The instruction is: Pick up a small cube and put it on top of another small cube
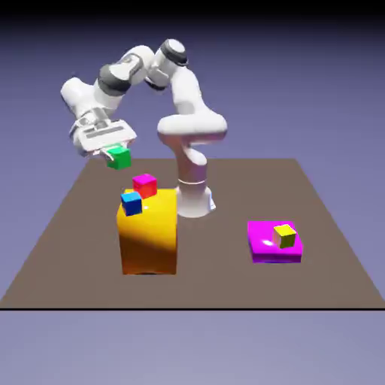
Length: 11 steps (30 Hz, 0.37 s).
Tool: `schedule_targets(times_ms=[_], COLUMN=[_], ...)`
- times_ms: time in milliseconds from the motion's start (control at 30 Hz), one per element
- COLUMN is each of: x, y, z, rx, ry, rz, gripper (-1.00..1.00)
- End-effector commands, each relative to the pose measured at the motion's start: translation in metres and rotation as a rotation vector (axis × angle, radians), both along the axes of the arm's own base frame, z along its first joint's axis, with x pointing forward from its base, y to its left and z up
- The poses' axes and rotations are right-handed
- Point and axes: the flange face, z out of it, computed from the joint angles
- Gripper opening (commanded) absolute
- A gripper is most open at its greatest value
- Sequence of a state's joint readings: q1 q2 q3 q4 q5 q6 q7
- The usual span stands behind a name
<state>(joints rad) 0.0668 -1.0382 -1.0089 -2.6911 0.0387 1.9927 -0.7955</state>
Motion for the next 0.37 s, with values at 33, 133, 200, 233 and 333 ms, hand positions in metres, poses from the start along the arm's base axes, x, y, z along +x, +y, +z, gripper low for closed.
schedule_targets(times_ms=[33, 133, 200, 233, 333], x=[-0.002, 0.009, 0.018, 0.02, 0.016], y=[0.017, 0.029, 0.043, 0.047, 0.04], z=[0.006, -0.019, -0.042, -0.048, -0.036], rx=[0.001, 0.002, 0.001, 0.001, 0.001], ry=[0.026, 0.025, 0.025, 0.026, 0.025], rz=[0.022, 0.022, 0.022, 0.022, 0.022], gripper=[-1.0, -1.0, -1.0, -1.0, 1.0])
